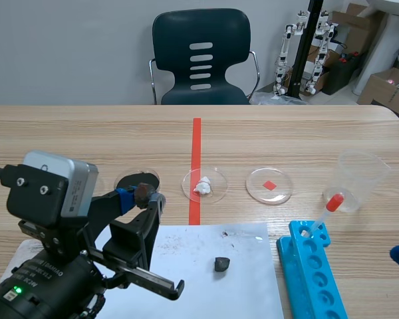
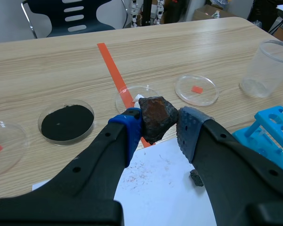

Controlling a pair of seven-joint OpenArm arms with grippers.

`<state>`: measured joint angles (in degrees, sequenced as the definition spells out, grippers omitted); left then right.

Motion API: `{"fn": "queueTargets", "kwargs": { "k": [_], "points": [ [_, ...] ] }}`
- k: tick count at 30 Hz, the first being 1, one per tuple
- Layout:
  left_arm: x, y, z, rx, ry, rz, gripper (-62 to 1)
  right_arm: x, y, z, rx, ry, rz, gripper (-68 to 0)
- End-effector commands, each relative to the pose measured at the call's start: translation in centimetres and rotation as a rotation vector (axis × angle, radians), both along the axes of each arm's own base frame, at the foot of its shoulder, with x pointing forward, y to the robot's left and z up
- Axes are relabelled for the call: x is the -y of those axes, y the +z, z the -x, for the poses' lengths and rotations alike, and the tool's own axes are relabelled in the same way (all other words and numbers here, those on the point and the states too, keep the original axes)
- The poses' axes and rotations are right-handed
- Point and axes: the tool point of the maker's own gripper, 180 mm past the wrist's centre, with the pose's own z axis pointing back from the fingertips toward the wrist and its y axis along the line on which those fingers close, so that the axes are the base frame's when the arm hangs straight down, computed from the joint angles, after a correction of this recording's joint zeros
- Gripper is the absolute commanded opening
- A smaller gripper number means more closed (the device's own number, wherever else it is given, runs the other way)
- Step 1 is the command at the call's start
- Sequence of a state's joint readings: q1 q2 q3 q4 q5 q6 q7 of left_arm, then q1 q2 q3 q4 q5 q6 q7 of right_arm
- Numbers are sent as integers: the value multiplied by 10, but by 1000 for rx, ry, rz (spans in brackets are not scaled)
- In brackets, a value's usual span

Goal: Put the middle mineral back

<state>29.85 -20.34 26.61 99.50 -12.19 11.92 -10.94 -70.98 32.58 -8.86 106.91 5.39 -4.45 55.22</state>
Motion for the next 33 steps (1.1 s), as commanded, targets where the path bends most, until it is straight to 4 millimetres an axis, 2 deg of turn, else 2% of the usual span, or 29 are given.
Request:
{"fn": "queueTargets", "kwargs": {
  "k": [1,29,33],
  "points": [
    [0,9,0,26,-3,13,-507,-2,10,-4,36,6,-18,4],
    [2,5,1,23,-18,-29,-507,-2,10,-4,36,6,-18,4],
    [4,-3,0,-18,-33,-66,-507,-2,10,-4,36,6,-18,4]
  ]
}}
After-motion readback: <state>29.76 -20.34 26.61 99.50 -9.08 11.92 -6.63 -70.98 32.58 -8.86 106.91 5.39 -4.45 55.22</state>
